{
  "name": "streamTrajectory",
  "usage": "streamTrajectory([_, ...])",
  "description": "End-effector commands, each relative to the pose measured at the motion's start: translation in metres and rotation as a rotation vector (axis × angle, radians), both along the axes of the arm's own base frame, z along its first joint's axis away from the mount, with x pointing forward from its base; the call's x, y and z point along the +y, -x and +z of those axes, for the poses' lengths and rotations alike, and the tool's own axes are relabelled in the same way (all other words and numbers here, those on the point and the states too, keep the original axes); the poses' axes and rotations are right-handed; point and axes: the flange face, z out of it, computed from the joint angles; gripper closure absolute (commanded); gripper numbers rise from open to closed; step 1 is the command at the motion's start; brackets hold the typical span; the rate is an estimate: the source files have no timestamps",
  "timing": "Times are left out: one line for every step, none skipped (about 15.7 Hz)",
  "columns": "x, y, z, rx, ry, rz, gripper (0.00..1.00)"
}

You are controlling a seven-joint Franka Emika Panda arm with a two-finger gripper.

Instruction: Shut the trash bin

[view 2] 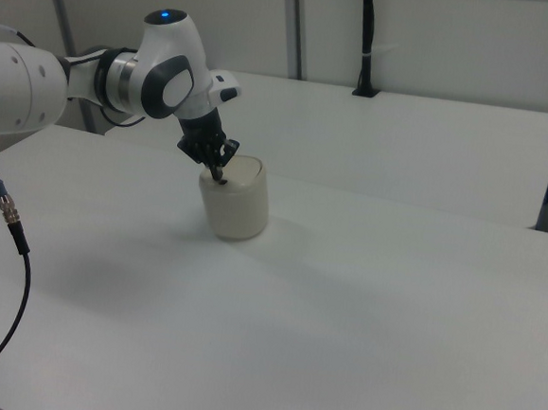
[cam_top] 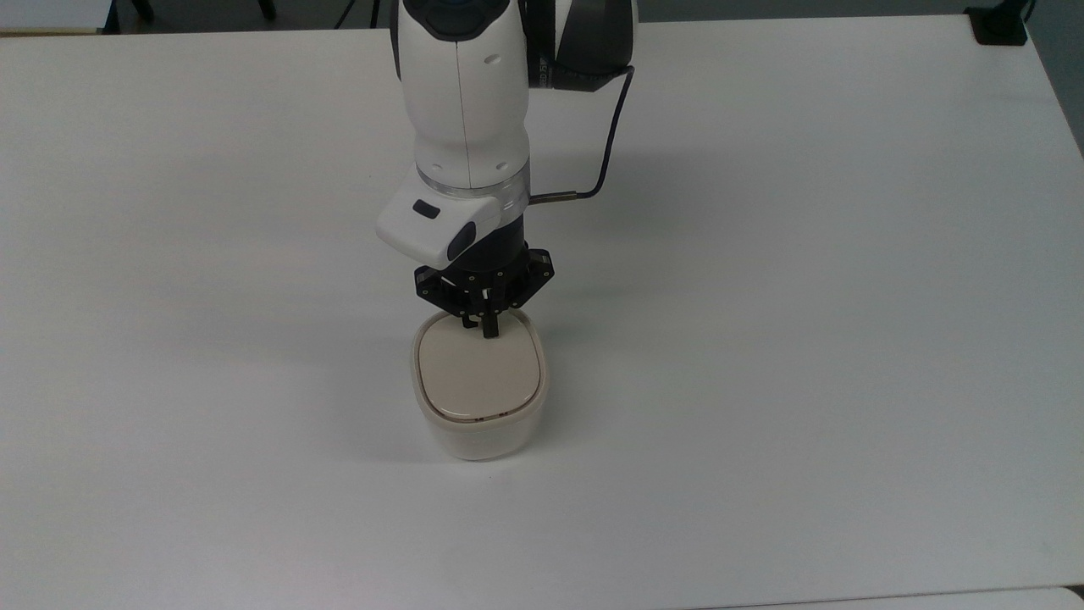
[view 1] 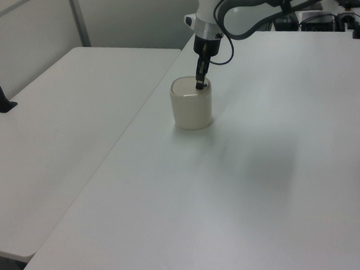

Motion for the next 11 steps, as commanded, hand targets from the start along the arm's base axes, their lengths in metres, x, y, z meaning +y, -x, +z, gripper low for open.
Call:
streamTrajectory([-0.01,0.039,0.031,0.103,-0.039,-0.032,0.83])
streamTrajectory([-0.018,0.052,0.046,0.128,-0.041,-0.039,0.74])
streamTrajectory([-0.022,0.064,0.056,0.157,-0.043,-0.042,0.57])
streamTrajectory([-0.03,0.08,0.073,0.196,-0.05,-0.079,0.12])
streamTrajectory([-0.038,0.09,0.085,0.222,-0.051,-0.126,0.0])
streamTrajectory([-0.045,0.101,0.096,0.248,-0.045,-0.159,0.0])
streamTrajectory([-0.047,0.112,0.102,0.27,-0.036,-0.175,0.0])
streamTrajectory([-0.05,0.123,0.106,0.275,-0.022,-0.191,0.0])
streamTrajectory([-0.052,0.134,0.11,0.274,-0.014,-0.209,0.0])
streamTrajectory([-0.055,0.144,0.113,0.271,-0.019,-0.237,0.0])
streamTrajectory([-0.06,0.152,0.117,0.268,-0.028,-0.276,0.0])
